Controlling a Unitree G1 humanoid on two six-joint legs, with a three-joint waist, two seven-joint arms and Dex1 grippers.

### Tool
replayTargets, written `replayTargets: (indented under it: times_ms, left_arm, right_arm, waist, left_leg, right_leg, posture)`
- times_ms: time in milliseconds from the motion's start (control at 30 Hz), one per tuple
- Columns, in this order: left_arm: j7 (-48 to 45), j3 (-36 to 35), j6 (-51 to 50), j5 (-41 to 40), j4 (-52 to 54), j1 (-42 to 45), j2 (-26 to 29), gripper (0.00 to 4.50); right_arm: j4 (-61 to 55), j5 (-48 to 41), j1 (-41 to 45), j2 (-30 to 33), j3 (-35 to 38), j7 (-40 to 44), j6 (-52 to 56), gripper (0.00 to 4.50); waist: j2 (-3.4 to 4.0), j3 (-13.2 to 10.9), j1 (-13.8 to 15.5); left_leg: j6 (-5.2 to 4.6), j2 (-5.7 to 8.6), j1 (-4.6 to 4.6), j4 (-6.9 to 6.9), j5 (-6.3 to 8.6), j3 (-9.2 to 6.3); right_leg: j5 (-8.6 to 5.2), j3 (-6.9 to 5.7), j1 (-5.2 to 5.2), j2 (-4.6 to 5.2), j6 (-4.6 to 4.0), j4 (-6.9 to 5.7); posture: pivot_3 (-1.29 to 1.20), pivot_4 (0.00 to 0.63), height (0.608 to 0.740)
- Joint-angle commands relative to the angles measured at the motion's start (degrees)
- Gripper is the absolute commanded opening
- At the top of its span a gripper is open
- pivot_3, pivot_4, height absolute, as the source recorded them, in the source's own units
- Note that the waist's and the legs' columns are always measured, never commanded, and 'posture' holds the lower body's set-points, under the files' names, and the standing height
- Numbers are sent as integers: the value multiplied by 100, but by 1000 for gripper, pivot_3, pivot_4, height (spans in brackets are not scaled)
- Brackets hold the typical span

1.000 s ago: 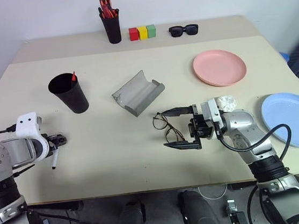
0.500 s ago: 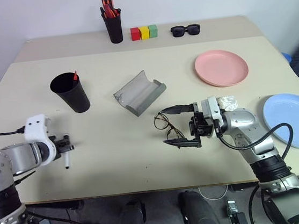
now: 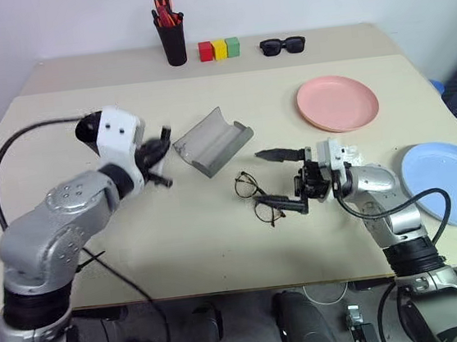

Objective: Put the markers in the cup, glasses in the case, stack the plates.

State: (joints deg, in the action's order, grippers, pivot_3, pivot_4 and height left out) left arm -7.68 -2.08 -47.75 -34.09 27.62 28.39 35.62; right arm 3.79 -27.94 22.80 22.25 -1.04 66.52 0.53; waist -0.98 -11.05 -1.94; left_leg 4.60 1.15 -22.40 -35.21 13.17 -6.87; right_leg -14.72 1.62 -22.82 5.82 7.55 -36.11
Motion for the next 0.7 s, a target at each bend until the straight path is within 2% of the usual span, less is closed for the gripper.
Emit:
replayTargets:
  times_ms: [33, 300, 533, 700]
  left_arm:
    - [197, 66, 1249, 973, -492, 440, -398, 45]
    - [727, -226, 2585, 2193, -1593, 895, -951, 45]
    - [1241, -359, 3483, 3098, -2158, 883, -1131, 45]
    - [1615, -534, 4033, 3666, -2519, 755, -1041, 45]
  right_arm:
    - [-70, -310, 445, -418, 412, -553, -202, 4500]
    - [-75, -291, 785, -633, 285, -557, -210, 4500]
    - [-14, -237, 872, -655, 204, -524, -224, 4500]
    - [21, -218, 848, -672, 172, -502, -248, 4500]
  waist:
    - [0, -1, -10]
    - [0, 0, -16]
    - [0, -1, -25]
    - [0, -1, -37]
  left_leg:
    - [0, 0, -1, -1, 0, 0]
    - [-3, 0, -2, 0, 0, -1]
    - [-3, 0, -2, -1, 0, -1]
    - [-3, 0, -2, -1, 0, -1]
  right_leg:
    - [1, 0, -3, 0, 1, -3]
    - [3, -1, -5, -1, 3, -4]
    - [4, -1, -6, -1, 5, -7]
    - [4, -1, -7, -1, 5, -7]
  posture:
    - [0, 150, 740]
    - [0, 150, 740]
    - [0, 150, 740]
    - [0, 150, 740]
